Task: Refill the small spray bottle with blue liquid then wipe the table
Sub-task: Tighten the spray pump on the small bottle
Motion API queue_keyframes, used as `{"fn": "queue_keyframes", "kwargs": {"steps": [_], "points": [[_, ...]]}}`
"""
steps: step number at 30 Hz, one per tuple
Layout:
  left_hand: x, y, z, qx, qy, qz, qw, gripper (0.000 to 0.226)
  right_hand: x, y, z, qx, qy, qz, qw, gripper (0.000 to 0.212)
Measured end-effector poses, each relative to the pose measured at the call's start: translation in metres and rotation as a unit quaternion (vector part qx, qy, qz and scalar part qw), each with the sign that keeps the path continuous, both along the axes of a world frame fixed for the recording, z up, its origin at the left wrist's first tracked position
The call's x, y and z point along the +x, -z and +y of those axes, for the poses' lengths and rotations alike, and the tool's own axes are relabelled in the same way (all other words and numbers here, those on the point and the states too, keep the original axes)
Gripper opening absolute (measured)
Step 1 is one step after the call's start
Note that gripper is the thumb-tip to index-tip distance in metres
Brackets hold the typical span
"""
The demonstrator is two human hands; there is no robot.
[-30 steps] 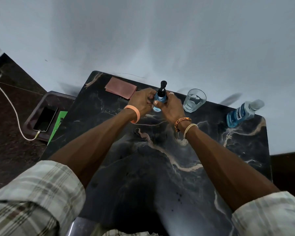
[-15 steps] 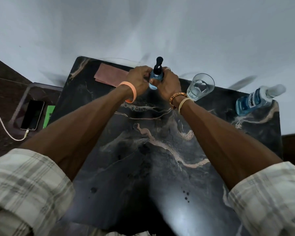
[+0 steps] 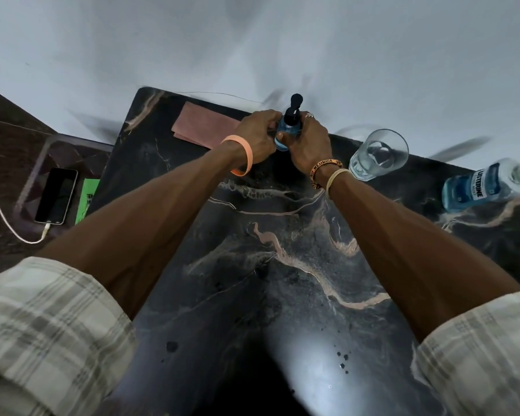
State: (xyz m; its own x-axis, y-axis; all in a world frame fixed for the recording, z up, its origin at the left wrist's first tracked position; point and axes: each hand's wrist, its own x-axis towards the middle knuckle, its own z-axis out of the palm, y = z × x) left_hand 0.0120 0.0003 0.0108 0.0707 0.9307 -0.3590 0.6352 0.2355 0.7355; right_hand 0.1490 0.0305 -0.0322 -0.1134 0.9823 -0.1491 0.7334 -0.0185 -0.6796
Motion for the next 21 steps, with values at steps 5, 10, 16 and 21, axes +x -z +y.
{"fn": "queue_keyframes", "kwargs": {"steps": [5,10,16,21], "points": [[-0.002,0.007,-0.001,0.004,-0.014,-0.046,0.999,0.054,-0.001,0.004,-0.001,0.005,0.003,0.02,1.0,0.041],[-0.004,0.014,-0.001,0.002,-0.005,-0.054,0.999,0.062,-0.001,0.004,-0.006,0.006,0.007,0.031,0.999,0.04],[-0.004,0.026,-0.002,0.003,0.018,-0.058,0.998,0.071,0.001,0.004,-0.007,-0.003,-0.004,0.024,1.0,0.045],[-0.003,0.037,-0.004,0.037,-0.019,0.003,0.999,0.075,0.005,0.003,-0.012,-0.01,-0.009,-0.007,1.0,0.079]]}}
